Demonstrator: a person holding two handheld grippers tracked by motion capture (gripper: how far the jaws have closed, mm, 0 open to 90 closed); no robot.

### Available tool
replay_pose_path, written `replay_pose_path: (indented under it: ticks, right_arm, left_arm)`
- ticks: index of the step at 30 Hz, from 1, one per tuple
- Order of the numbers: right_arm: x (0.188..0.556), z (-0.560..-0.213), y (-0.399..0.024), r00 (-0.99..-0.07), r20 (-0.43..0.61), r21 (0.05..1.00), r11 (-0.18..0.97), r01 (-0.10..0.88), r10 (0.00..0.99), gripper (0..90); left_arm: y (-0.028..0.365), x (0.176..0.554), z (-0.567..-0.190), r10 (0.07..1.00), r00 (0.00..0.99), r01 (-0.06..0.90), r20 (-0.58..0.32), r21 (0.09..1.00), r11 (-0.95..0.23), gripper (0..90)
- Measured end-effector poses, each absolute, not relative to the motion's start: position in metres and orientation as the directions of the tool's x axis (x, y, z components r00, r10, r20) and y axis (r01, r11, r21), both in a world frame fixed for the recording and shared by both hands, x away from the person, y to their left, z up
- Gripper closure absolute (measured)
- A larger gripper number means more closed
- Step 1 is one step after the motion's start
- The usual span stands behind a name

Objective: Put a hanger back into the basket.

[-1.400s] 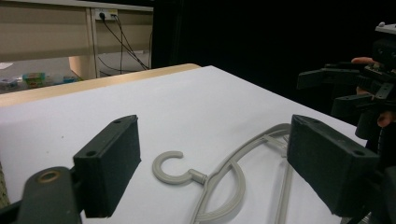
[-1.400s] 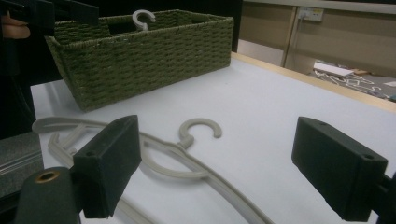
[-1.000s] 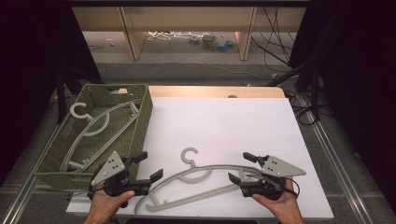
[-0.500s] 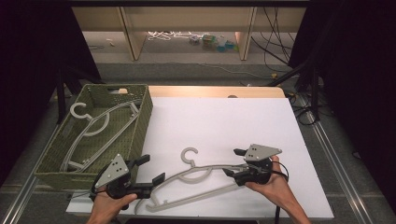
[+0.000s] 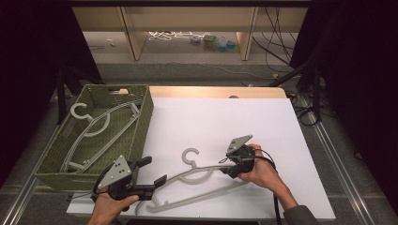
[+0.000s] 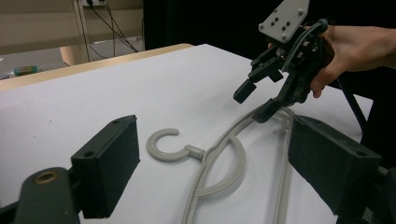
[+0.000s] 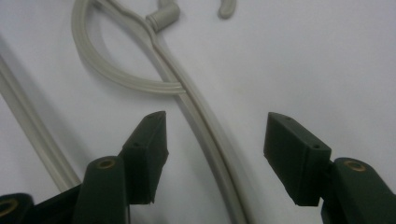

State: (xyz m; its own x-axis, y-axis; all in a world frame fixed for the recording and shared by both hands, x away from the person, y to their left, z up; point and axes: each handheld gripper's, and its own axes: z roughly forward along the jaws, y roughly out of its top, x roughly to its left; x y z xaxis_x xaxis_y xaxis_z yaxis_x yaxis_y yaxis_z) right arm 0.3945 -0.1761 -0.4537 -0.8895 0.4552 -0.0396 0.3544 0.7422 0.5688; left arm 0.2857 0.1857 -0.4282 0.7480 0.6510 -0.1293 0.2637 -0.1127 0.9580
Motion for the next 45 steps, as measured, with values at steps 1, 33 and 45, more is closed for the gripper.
replay_pose_path:
  ticks: [1,33,45]
  right_arm:
    - [0.396,-0.455,-0.174,-0.893,-0.042,0.557,0.752,0.352,0.448,43.2]
    - [0.416,-0.461,-0.145,-0.970,-0.029,0.321,0.921,0.219,0.241,77.5]
    - [0.412,-0.457,-0.145,-0.990,-0.091,0.323,0.944,0.072,0.106,82.8]
  left_arm:
    - [0.186,0.285,-0.428,0.656,0.742,0.272,-0.139,0.957,-0.105,16.3]
    - [0.180,0.286,-0.433,0.652,0.750,0.289,-0.114,0.942,-0.168,16.7]
    - [0.176,0.294,-0.434,0.644,0.757,0.310,-0.114,0.929,-0.200,17.0]
